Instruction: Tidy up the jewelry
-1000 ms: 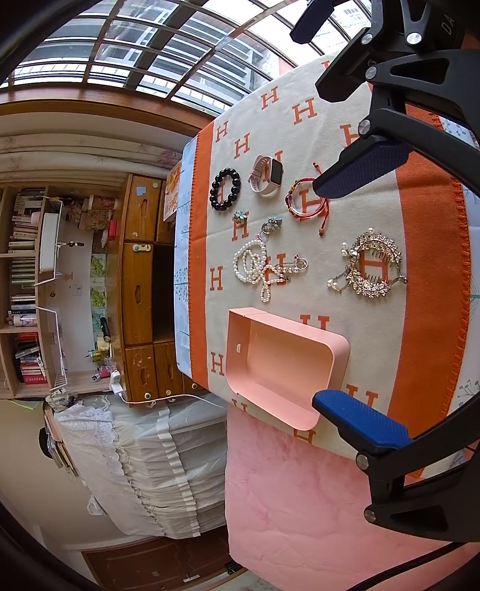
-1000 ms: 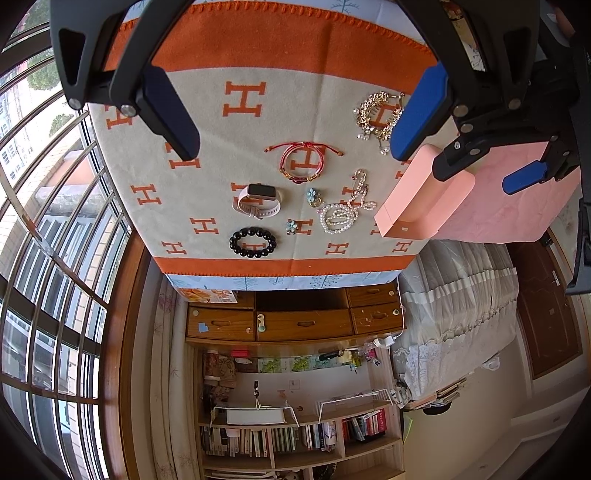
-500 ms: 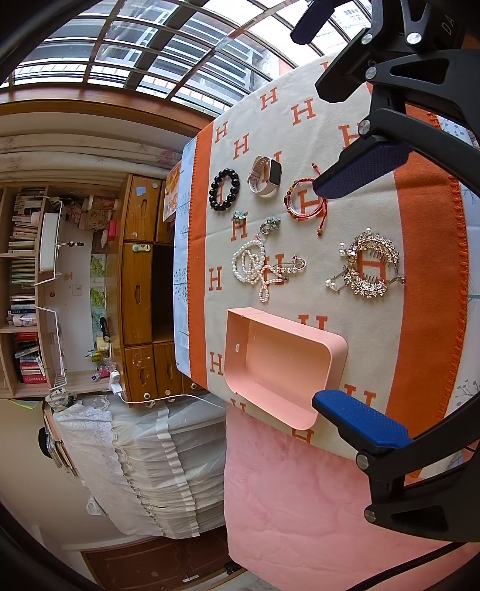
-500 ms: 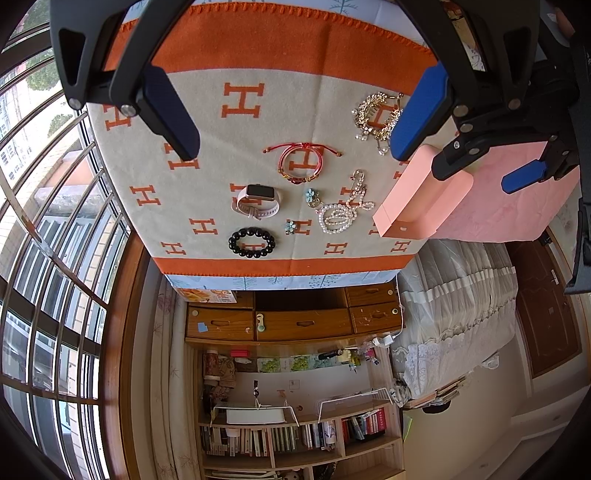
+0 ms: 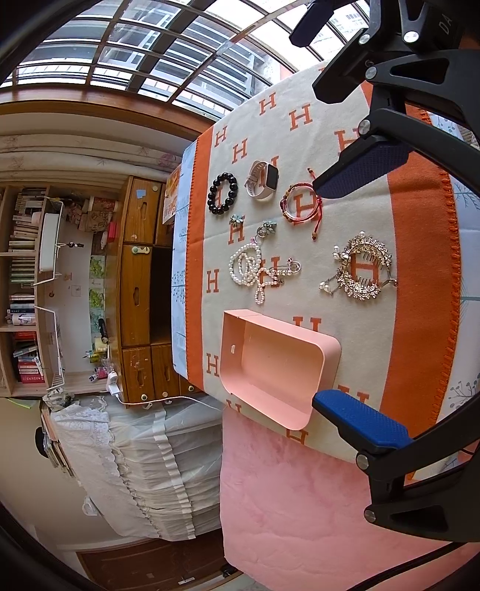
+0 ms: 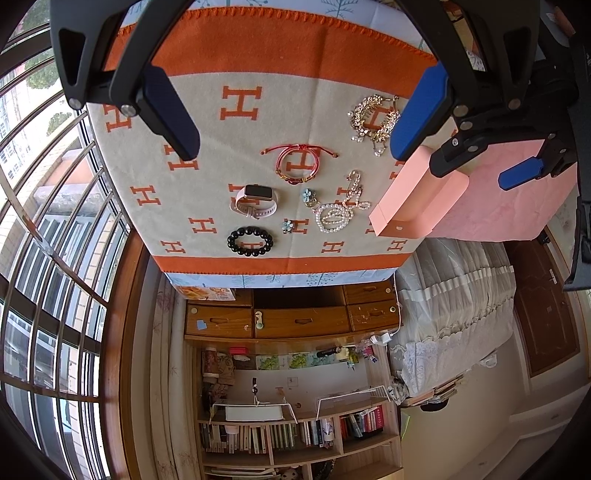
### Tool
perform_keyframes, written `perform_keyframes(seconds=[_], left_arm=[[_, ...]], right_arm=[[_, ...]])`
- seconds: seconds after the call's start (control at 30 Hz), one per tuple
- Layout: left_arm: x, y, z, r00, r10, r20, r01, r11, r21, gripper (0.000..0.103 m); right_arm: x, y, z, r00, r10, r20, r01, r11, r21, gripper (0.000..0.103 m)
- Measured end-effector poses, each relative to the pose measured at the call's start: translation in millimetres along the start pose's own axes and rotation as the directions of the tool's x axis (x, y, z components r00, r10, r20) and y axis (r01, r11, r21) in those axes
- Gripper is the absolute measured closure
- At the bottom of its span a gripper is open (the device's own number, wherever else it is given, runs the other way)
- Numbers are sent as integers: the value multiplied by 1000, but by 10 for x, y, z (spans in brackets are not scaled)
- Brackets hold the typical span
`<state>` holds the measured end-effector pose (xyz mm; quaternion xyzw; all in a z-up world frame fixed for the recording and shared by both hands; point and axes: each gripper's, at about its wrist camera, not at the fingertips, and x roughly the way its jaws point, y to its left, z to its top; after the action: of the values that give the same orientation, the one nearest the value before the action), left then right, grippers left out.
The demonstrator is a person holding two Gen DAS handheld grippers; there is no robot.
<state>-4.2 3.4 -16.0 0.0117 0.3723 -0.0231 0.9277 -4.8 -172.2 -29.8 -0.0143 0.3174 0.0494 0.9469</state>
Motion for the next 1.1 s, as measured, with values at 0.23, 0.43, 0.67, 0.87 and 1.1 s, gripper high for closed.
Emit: perform_keyframes(seconds=[0.23, 0.43, 0.67, 0.87, 1.1], left_arm=[[-8, 153, 9, 1000, 16, -14, -16, 1000, -5, 1], [139, 435, 5, 995, 50, -82, -53, 998, -35, 1], [349, 701, -91, 985, 50, -166, -64, 995, -75, 1], [616, 557, -322, 962, -2, -272, -4, 1000, -20, 1], [866, 274, -424, 946, -26, -324, 49, 997, 63, 6]], right_arm=[[36, -4, -12, 1000, -1, -9, 1, 1000, 10, 0], [160, -243, -24, 998, 34, -59, -30, 997, 70, 0], [433, -381, -31, 990, 57, -126, -45, 995, 90, 3], [816, -400, -68, 964, 122, -235, -108, 992, 73, 18], [1411, -360, -121, 908, 178, -379, -171, 984, 51, 45]])
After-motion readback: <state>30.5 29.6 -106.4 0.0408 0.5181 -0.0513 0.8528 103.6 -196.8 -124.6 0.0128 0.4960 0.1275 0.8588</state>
